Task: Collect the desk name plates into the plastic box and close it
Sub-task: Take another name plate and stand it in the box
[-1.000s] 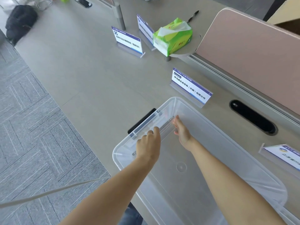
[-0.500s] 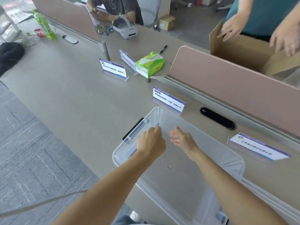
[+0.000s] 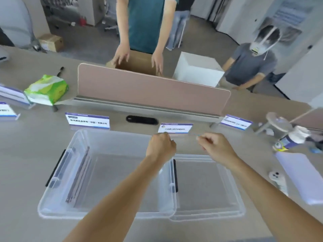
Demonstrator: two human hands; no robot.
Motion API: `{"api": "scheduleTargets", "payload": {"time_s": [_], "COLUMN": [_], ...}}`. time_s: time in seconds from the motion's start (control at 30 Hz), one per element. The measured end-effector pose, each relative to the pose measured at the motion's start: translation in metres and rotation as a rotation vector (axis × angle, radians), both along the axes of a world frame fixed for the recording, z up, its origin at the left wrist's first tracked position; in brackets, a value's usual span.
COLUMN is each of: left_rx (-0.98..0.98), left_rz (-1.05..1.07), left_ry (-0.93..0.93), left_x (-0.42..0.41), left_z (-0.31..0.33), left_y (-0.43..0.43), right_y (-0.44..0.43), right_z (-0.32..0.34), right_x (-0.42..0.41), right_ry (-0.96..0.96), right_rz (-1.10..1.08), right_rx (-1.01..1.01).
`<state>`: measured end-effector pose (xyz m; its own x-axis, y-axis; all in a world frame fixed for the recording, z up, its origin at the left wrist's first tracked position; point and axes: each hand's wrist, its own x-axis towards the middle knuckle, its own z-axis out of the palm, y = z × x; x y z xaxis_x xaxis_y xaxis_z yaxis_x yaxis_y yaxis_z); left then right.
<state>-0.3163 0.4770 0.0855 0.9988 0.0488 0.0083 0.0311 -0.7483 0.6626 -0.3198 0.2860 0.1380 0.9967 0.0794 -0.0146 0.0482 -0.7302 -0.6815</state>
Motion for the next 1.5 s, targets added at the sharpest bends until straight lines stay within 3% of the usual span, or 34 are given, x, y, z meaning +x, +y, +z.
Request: {"api": "scheduleTargets", "payload": {"time_s": [0.23,0.4,0.6,0.73,0.87,1.07,1.2,1.37,1.43,1.5], "left_rx": [0.113,0.170,0.215,0.254,0.325,0.533,0.671,0.781,0.804,0.778], "left_rz": [-0.132,-0.150,-0.139,-0.162,-0.173,-0.227,-0.233,-0.333,-0.374,-0.384], "left_ry": [-0.018,0.051,0.168,0.162,0.099,0.167,0.169,0.108,0.134,0.187], "left_x": [0.032,0.071,0.124,0.166,0.215,0.301,0.354,0.405,0.419,0.429], "left_z": [0.004,-0.013,-0.024,-0.022,-0.022,-0.041,-0.058,-0.095,-0.109,-0.122], "left_y": [-0.095,-0.190,-0.330,-0.409,-0.459,-0.495,-0.513,-0.534,-0.541,-0.546], "right_y": [-0.119,-0.223,-0.360,-0.427,-0.472,-0.515,-0.527,-0.541,-0.541,-0.539], "right_z": [0.006,-0.024,-0.055,-0.064,-0.067,-0.092,-0.121,-0.162,-0.171,-0.179], "right_x": [0.000,0.030,0.091,0.138,0.195,0.275,0.329,0.390,0.406,0.416], "right_ry": [-0.085,-0.068,-0.001,0.068,0.167,0.137,0.044,-0.121,-0.086,-0.002], "right_rz": [-0.063,-0.100,-0.135,-0.089,0.024,-0.030,0.048,0.283,0.301,0.276], "right_rx": [-0.086,-0.035,0.045,-0.018,-0.119,-0.041,-0.217,-0.775,-0.824,-0.750]}}
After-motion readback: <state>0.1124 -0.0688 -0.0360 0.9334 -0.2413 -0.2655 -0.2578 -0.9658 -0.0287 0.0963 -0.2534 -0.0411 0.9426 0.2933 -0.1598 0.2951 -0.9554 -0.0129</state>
